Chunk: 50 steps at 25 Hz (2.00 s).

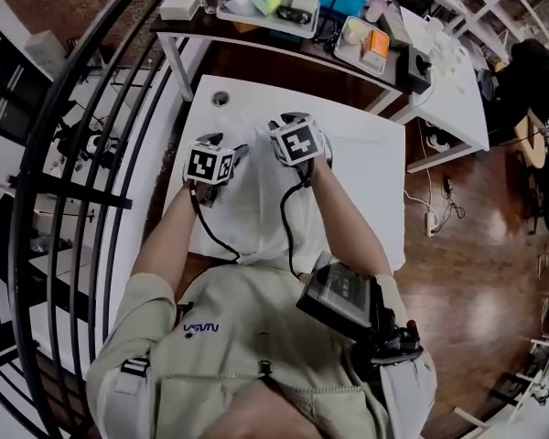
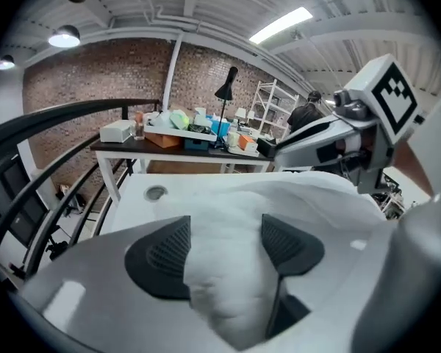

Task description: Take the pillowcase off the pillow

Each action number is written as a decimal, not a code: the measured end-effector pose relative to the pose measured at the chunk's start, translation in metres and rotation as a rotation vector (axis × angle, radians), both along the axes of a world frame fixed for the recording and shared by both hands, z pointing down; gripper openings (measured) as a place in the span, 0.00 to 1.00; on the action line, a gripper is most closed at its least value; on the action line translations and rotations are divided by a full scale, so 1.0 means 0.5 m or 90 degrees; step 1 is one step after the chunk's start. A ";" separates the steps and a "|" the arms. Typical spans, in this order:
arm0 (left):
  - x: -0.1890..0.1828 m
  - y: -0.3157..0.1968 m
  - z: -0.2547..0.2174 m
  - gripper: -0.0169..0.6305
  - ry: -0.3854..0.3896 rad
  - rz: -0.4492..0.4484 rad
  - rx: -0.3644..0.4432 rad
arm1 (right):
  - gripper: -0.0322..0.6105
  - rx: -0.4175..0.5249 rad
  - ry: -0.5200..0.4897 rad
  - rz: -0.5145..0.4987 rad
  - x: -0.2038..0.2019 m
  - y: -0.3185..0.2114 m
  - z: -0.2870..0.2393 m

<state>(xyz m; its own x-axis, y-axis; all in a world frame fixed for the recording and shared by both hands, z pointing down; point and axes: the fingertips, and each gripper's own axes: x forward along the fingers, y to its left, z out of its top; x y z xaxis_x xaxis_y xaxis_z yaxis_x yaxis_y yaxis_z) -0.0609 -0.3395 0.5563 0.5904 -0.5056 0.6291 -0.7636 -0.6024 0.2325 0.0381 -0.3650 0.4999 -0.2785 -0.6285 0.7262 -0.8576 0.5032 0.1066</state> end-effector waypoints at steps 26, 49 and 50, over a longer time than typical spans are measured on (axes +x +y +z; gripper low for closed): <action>-0.123 0.125 -0.178 0.06 0.097 -0.035 0.196 | 0.06 0.016 0.105 0.160 0.221 0.046 0.005; -0.076 0.216 -0.161 0.38 0.008 -0.045 0.282 | 0.24 0.238 -0.129 0.127 0.103 0.280 -0.101; -0.079 0.249 -0.151 0.38 0.006 -0.042 0.265 | 0.24 0.245 -0.135 0.117 0.091 0.303 -0.103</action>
